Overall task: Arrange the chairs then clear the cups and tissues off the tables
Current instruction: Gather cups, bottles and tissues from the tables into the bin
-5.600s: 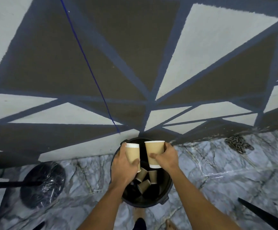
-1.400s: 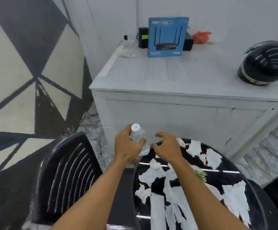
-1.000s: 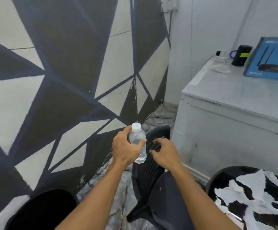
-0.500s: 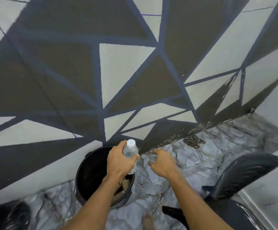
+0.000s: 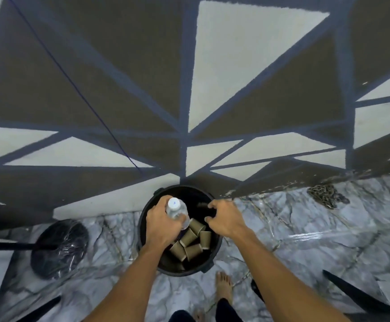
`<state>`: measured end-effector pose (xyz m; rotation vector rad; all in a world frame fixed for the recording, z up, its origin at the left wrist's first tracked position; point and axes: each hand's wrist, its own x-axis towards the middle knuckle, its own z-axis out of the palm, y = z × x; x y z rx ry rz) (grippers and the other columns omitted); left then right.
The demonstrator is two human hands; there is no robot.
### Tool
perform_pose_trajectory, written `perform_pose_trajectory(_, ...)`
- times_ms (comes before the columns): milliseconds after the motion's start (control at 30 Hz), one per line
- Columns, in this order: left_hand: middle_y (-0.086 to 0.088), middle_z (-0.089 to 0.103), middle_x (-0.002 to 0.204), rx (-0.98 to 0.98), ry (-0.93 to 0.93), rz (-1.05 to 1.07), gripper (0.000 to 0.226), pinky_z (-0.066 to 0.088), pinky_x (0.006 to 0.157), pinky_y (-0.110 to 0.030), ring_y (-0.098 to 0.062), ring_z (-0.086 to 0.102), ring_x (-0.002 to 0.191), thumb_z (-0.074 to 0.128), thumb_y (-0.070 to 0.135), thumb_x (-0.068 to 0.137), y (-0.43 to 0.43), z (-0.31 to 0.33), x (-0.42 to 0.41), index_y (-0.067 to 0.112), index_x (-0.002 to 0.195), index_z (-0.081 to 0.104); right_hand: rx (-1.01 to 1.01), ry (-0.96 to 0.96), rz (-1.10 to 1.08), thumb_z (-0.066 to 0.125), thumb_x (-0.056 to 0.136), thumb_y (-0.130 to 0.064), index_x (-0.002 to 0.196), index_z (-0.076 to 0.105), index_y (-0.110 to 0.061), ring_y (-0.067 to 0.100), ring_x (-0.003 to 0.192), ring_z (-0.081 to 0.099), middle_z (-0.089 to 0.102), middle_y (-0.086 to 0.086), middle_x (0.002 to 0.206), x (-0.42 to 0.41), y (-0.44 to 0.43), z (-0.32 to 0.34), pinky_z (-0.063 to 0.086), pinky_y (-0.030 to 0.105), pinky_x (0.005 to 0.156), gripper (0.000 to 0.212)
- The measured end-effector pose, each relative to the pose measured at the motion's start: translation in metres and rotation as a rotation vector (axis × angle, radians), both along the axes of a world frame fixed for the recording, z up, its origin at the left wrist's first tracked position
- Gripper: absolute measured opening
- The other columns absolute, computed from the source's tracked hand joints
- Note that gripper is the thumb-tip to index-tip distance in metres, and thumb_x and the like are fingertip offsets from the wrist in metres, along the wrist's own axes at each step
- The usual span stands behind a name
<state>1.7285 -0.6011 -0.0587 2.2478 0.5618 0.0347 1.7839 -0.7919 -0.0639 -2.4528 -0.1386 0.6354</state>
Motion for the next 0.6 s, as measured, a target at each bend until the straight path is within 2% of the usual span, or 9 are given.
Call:
perform_pose_trajectory(200,0.010,0.069,0.093,0.002,0.096,0.047,0.050,0.057,0.077,-0.037,-0.018,0.066,0.089,0.083,0.032,0.061,0.048,-0.017,0.021,0.038,0.105,0.059,-0.020,0.022,0.036,0.072,0.083,-0.035,0.127,0.064,-0.021,0.021,0.118,0.059,0.064,0.000,0.128,0.026,0.037,-0.011,0.049,0.033,0.097,0.046)
perform_pose_trajectory(300,-0.004,0.067,0.110,-0.026,0.134,0.048,0.069,0.055,0.089,-0.041,-0.025,0.063,0.104,0.082,0.033,0.066,0.073,-0.024,0.042,0.034,0.129,0.055,-0.026,0.032,0.005,0.073,0.082,-0.035,0.127,0.064,-0.019,0.021,0.119,0.058,0.065,0.001,0.128,0.032,0.053,-0.013,0.049,0.034,0.098,0.049)
perform_pose_trajectory(367,-0.011,0.063,0.120,-0.053,0.153,0.011,0.076,0.053,0.095,-0.043,-0.026,0.059,0.113,0.083,0.038,0.069,0.086,-0.026,0.056,0.031,0.137,0.050,-0.035,0.038,-0.020,0.072,0.080,-0.036,0.127,0.064,-0.018,0.021,0.119,0.059,0.065,0.002,0.127,0.034,0.063,-0.013,0.050,0.036,0.098,0.052)
perform_pose_trajectory(433,-0.011,0.063,0.122,-0.086,0.185,-0.035,0.072,0.053,0.097,-0.039,-0.022,0.060,0.110,0.083,0.038,0.071,0.097,-0.025,0.065,0.027,0.137,0.053,-0.048,0.049,-0.034,0.072,0.079,-0.037,0.128,0.063,-0.018,0.023,0.118,0.059,0.065,0.003,0.127,0.035,0.075,-0.012,0.051,0.038,0.097,0.053)
perform_pose_trajectory(500,-0.008,0.064,0.123,-0.116,0.228,-0.074,0.063,0.052,0.094,-0.030,-0.015,0.060,0.103,0.082,0.028,0.077,0.106,-0.027,0.068,0.022,0.135,0.058,-0.059,0.049,-0.042,0.072,0.081,-0.035,0.129,0.062,-0.018,0.023,0.118,0.059,0.064,0.003,0.127,0.037,0.088,-0.010,0.052,0.039,0.097,0.052)
perform_pose_trajectory(600,-0.005,0.062,0.127,-0.139,0.259,-0.144,0.052,0.051,0.095,-0.029,-0.015,0.060,0.107,0.079,0.021,0.081,0.114,-0.031,0.068,0.020,0.130,0.061,-0.065,0.018,-0.062,0.073,0.083,-0.031,0.122,0.066,-0.017,0.023,0.115,0.061,0.067,0.003,0.122,0.035,0.105,-0.007,0.052,0.037,0.095,0.042)
